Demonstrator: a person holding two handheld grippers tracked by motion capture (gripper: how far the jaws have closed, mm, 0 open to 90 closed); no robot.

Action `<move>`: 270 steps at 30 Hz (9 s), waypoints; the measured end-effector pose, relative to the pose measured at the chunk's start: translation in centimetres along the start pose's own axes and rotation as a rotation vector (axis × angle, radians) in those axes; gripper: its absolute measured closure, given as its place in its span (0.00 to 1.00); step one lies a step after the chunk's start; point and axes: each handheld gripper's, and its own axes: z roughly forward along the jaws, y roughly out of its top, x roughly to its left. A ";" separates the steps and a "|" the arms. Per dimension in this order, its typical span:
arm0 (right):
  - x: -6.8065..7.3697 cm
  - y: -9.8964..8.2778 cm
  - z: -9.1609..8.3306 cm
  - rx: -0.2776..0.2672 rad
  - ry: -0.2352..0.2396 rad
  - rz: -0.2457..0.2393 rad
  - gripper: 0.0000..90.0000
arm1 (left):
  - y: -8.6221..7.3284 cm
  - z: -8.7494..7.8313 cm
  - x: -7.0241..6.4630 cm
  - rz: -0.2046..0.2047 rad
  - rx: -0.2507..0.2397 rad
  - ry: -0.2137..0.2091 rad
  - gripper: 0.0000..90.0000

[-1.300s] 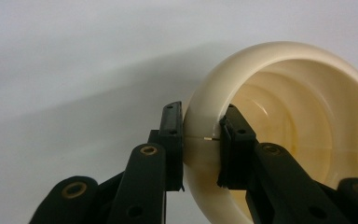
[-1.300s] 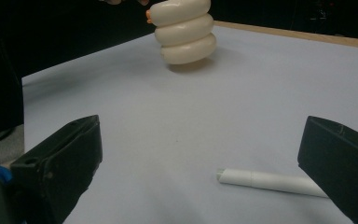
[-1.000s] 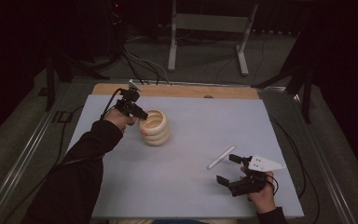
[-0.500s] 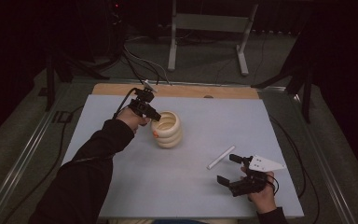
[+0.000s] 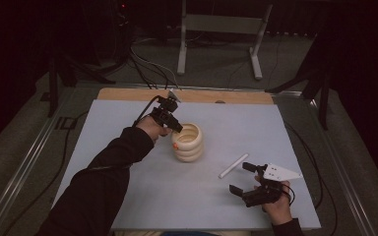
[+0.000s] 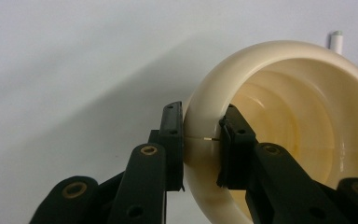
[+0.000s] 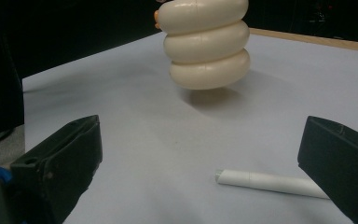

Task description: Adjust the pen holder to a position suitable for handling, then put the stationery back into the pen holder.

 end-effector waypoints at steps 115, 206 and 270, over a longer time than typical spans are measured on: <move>0.2 0.0 0.2 0.003 -0.001 0.002 0.00 | -13.6 -6.8 6.0 -0.005 -0.287 -0.010 0.00; -3.0 6.9 2.1 0.359 0.095 -0.434 0.00 | -25.0 -3.7 5.6 -0.032 -0.519 0.028 0.00; -5.2 5.6 11.5 1.079 0.474 -1.116 0.87 | -24.9 -3.4 5.4 -0.008 -0.513 0.027 0.00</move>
